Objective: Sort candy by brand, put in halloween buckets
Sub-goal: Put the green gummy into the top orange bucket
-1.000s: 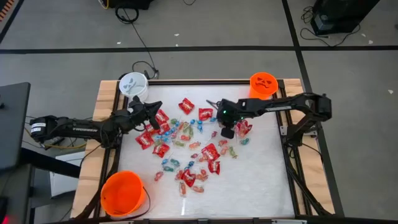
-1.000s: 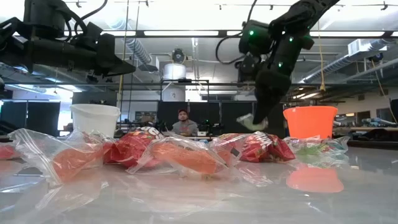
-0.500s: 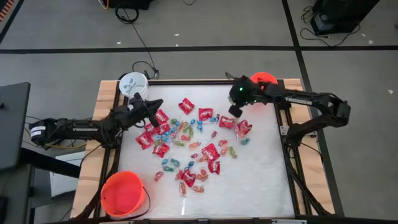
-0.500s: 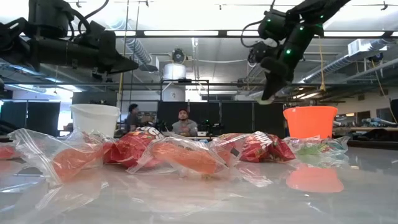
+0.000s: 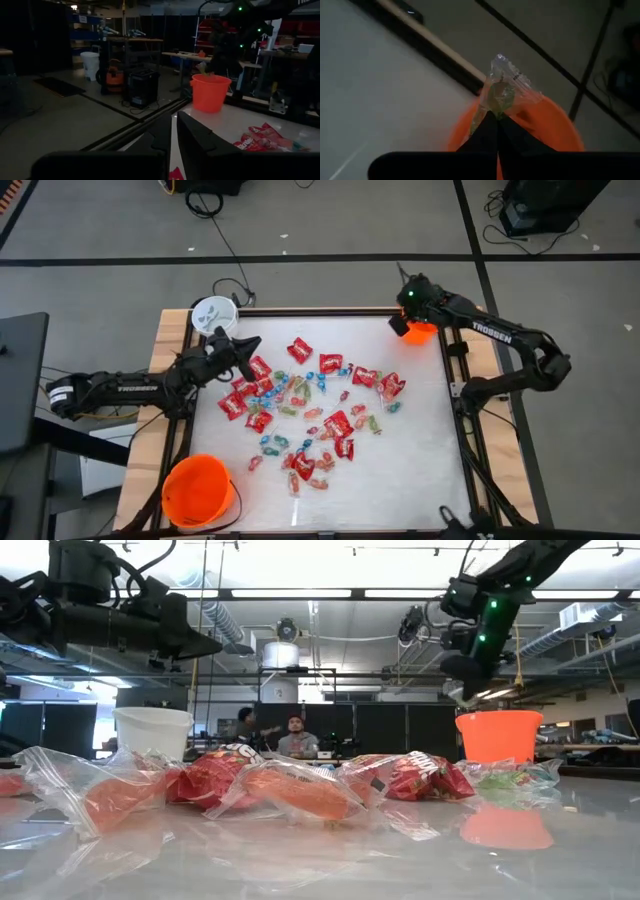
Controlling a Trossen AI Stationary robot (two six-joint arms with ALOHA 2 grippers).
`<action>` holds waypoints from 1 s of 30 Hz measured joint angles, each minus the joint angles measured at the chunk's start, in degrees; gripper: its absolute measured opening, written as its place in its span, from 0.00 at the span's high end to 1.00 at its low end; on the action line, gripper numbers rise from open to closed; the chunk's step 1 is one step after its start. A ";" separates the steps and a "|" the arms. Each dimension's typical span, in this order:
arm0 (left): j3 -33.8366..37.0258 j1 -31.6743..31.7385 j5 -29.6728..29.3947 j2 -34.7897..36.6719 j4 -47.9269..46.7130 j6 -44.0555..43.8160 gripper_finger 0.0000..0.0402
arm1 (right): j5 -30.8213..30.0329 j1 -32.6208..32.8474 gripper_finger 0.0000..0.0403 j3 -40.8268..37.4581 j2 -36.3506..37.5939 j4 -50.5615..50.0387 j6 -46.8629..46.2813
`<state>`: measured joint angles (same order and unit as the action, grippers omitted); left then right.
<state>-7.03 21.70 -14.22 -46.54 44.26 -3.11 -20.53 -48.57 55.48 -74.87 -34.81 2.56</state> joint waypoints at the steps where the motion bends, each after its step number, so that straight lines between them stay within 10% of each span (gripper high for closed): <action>1: 0.00 0.23 0.00 0.00 0.09 0.04 0.91 | 0.28 -1.24 0.99 0.00 0.00 -0.47 -0.31; 12: -1.71 3.70 4.28 0.00 2.92 4.46 0.91 | 13.26 -9.36 0.99 0.00 -6.22 -3.80 -0.95; 30: -19.18 7.82 13.27 -18.53 -12.32 1.33 0.91 | 13.13 -12.22 0.80 0.00 -11.51 -3.47 0.51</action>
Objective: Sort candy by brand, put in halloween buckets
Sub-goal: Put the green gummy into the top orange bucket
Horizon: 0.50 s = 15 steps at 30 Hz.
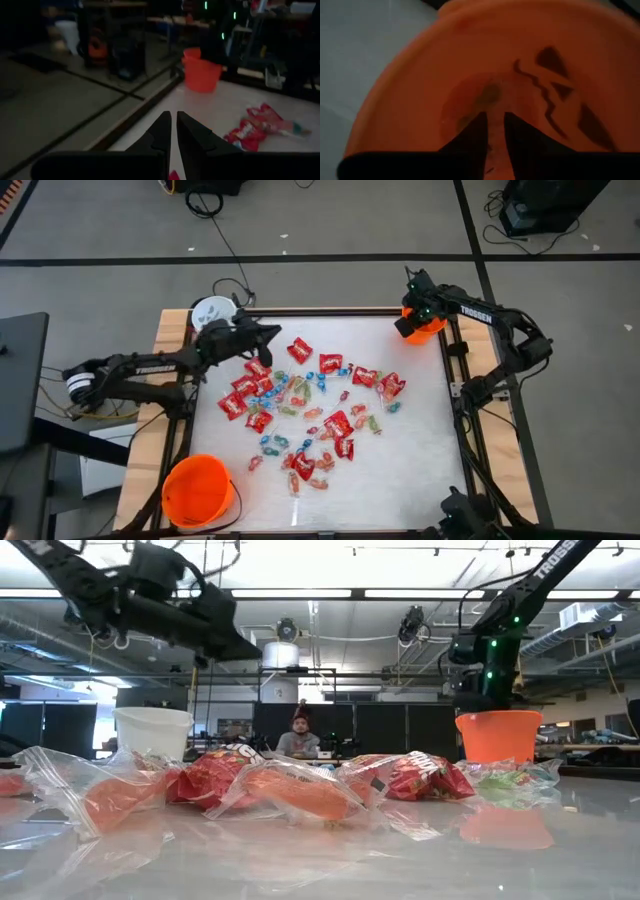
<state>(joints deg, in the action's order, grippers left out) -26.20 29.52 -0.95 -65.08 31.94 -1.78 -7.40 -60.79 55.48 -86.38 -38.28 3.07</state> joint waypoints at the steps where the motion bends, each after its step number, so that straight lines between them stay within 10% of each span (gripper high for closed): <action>1: -0.34 0.00 0.02 -0.99 0.09 0.00 0.91 | 0.00 -0.22 0.78 0.00 0.82 -0.02 -0.01; 15: -2.29 0.02 1.76 -7.24 3.87 -0.15 0.91 | 9.05 4.40 0.72 0.02 13.26 0.15 -1.49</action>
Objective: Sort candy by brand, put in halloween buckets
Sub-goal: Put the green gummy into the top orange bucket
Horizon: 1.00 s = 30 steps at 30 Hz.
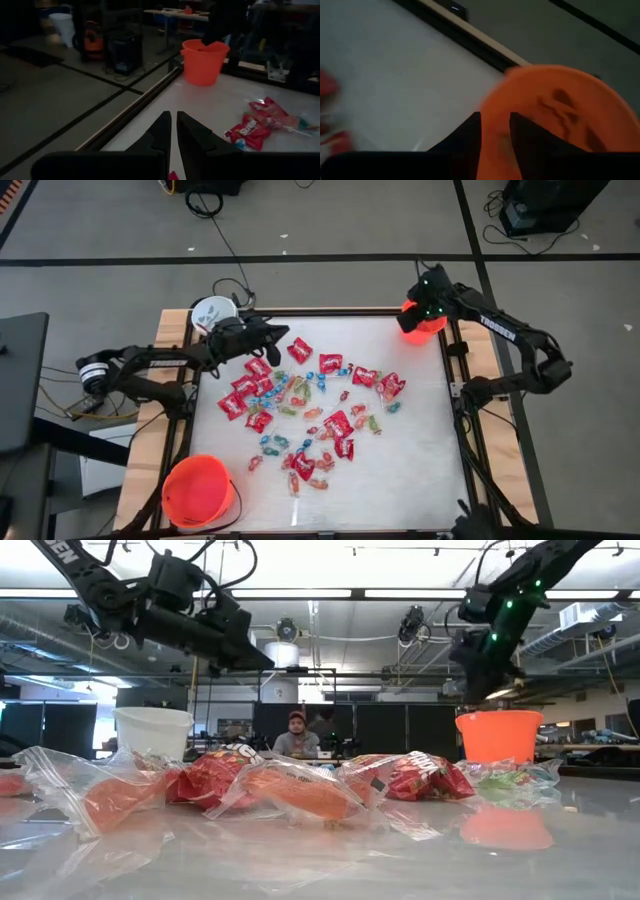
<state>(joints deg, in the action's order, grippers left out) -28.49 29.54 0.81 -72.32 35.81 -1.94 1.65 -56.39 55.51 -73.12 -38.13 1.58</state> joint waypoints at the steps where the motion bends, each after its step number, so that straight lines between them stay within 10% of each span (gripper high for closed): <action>1: -0.01 0.00 0.81 -0.46 1.05 -0.04 0.91 | 0.75 1.16 0.72 0.00 0.77 0.02 -0.10; 13: -6.15 -1.10 5.47 -6.56 -3.07 0.03 0.91 | 1.53 16.76 0.72 0.04 2.49 1.95 -4.13; 30: -7.63 -1.49 5.47 -10.22 -3.28 1.68 0.91 | -6.16 32.90 0.71 0.02 -13.75 -4.72 -9.53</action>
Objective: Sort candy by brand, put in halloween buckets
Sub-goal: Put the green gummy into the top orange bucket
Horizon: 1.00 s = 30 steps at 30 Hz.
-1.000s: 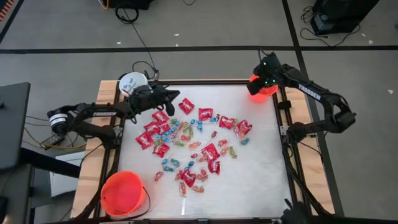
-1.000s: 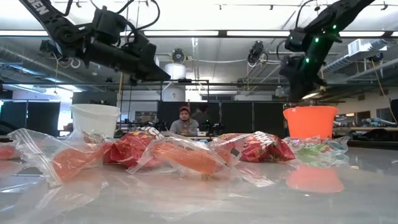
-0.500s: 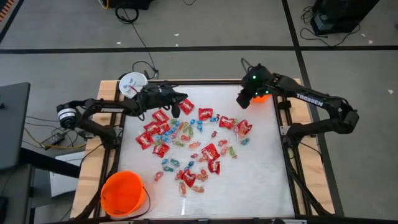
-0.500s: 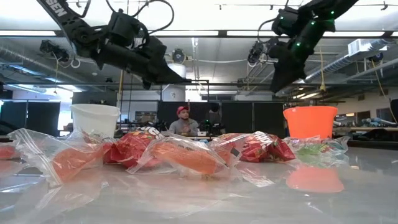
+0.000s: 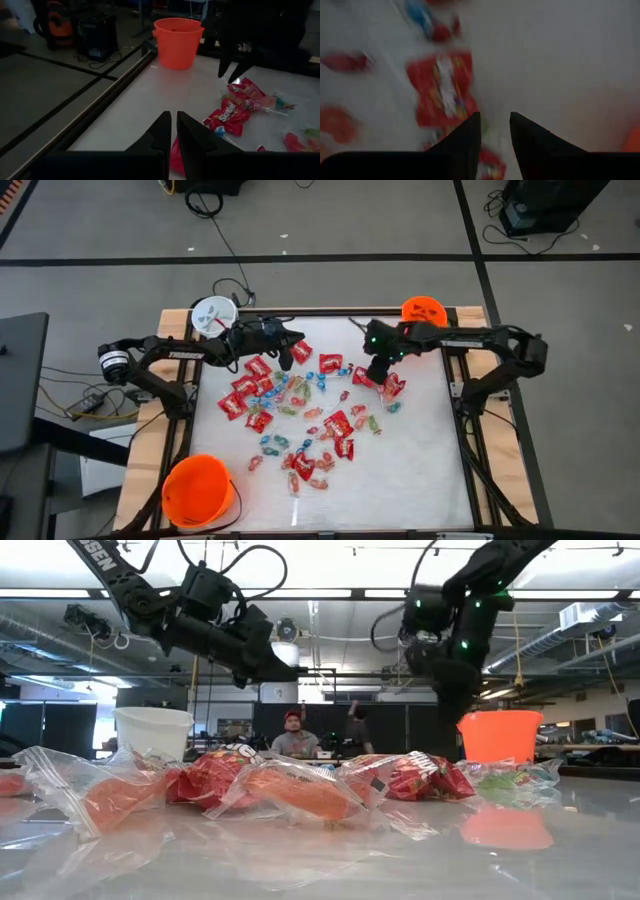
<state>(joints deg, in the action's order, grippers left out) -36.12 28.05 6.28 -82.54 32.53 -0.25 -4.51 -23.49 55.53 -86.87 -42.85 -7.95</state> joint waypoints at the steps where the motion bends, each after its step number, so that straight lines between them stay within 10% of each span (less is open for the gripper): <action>1: 0.00 0.00 -0.01 0.00 -0.09 0.00 0.91 | -0.14 0.18 0.70 0.00 -0.60 -1.33 -0.62; 15: 0.00 0.02 -0.22 0.00 -0.26 0.20 0.91 | 1.35 2.04 0.56 -0.04 -9.78 -2.25 -0.74; 30: 0.00 0.02 -0.31 0.02 -0.28 0.14 0.91 | 0.33 -0.41 0.97 2.99 -11.55 14.82 6.91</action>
<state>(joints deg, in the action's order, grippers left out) -36.12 28.08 5.98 -82.52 32.25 -0.11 -4.18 -23.90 58.52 -98.42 -28.02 -1.04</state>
